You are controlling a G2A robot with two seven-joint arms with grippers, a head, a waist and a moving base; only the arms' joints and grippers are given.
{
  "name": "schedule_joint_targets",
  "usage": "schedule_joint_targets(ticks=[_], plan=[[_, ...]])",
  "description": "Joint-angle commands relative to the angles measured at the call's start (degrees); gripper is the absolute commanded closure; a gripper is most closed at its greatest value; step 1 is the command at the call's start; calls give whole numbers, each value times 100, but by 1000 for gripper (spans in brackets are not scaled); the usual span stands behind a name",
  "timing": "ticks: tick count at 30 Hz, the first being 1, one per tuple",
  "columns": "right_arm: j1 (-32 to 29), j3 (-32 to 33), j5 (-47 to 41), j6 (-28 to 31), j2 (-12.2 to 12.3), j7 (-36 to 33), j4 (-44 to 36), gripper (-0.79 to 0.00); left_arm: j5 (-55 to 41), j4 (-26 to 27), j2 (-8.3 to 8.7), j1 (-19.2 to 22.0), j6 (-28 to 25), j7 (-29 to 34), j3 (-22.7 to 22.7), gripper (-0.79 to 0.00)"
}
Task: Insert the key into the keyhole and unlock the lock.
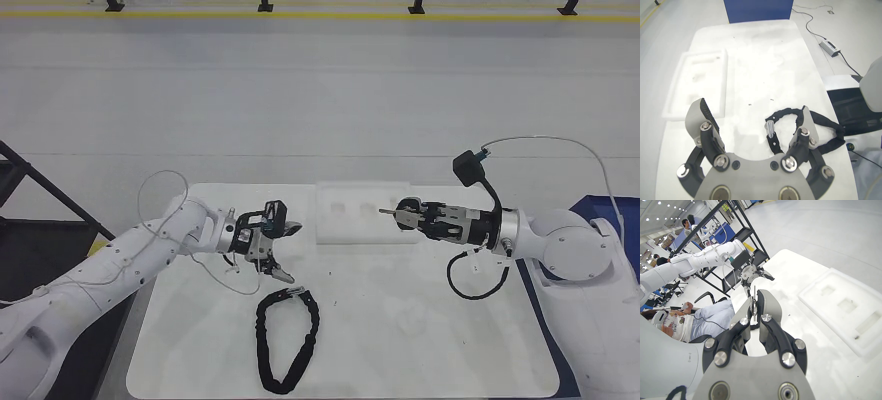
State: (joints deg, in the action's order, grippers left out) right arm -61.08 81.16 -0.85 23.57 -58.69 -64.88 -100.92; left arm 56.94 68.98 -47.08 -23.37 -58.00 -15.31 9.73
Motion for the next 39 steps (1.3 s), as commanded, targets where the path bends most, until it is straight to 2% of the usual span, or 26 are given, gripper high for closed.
schedule_joint_targets(ticks=[1,8,13,29,34,37,39], plan=[[0,0,0,0,0,0,0,0,86,-71,-14,-170,0,22,1,-785],[0,0,0,0,0,0,0,0,-63,-333,-191,-479,0,993,1,-785],[0,0,0,0,0,0,0,0,-215,-270,-324,-646,0,1438,1,-785],[0,0,0,0,0,0,0,0,-215,-270,-324,-646,0,1438,1,-785],[0,0,0,0,0,0,0,0,-406,-266,-315,-870,527,1367,202,-785],[0,0,0,0,0,0,0,0,21,-134,-263,-1043,718,1208,278,-785],[0,0,0,0,0,0,0,0,541,-38,-202,-1190,827,820,308,-785]])
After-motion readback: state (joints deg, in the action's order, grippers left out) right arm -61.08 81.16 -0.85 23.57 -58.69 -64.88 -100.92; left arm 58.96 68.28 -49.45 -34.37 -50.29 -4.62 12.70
